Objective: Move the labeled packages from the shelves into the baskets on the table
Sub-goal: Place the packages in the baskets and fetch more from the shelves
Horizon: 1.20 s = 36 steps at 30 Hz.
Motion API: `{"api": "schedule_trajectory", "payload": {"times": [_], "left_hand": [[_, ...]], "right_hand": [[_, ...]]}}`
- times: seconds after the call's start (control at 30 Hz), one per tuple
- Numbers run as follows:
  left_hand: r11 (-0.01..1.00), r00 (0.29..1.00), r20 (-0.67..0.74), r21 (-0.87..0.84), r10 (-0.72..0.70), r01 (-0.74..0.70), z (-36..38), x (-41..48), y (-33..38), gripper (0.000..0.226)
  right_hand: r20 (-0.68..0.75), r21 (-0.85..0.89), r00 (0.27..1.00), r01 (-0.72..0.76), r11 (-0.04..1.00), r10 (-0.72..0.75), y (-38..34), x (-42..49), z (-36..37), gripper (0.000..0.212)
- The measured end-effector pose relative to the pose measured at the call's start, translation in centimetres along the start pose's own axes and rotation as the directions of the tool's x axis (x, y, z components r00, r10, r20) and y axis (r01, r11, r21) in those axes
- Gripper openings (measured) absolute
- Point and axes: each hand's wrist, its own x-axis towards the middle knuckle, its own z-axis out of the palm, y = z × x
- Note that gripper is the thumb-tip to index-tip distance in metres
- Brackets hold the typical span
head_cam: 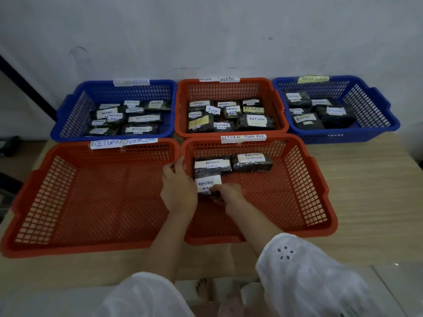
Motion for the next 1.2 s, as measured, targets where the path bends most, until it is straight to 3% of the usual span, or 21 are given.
{"api": "schedule_trajectory", "payload": {"times": [0.33, 0.47, 0.57, 0.7, 0.83, 1.0, 1.2], "left_hand": [[1.0, 1.0, 0.002, -0.02, 0.013, -0.013, 0.0, -0.1, 0.0, 0.058], [0.998, 1.0, 0.028, -0.055, 0.013, -0.012, -0.3, 0.1, 0.1, 0.057], [0.992, 0.997, 0.076, -0.12, 0.034, -0.024, -0.7, 0.2, -0.1, 0.058], [0.947, 0.984, 0.16, -0.32, 0.077, -0.022, -1.7, 0.2, -1.0, 0.061], [0.926, 0.98, 0.122, -0.363, 0.156, -0.102, -3.5, -0.8, -2.6, 0.052], [0.948, 0.97, 0.065, -0.236, 0.233, -0.212, -6.5, -2.9, -5.5, 0.045], [0.947, 0.947, 0.127, -0.171, 0.294, -0.271, -11.8, -7.0, -10.7, 0.045]], "right_hand": [[-0.007, -0.208, 1.0, -0.023, 0.978, 0.022, 0.7, 0.2, 0.3, 0.015], [-0.053, -0.343, 0.993, 0.079, 0.936, -0.103, 1.3, 0.3, 0.3, 0.013], [-0.092, -0.526, 0.97, 0.143, 0.838, -0.224, 1.6, -0.2, 0.1, 0.035], [-0.14, -0.615, 0.942, 0.158, 0.772, -0.305, 1.4, -1.8, -0.4, 0.054], [-0.132, -0.652, 0.879, 0.272, 0.707, -0.459, 0.9, -4.4, -0.7, 0.045], [-0.057, -0.705, 0.752, 0.436, 0.559, -0.657, 1.2, -9.1, 0.6, 0.037], [0.056, -0.712, 0.662, 0.551, 0.434, -0.748, 4.8, -15.9, 3.3, 0.044]]}}
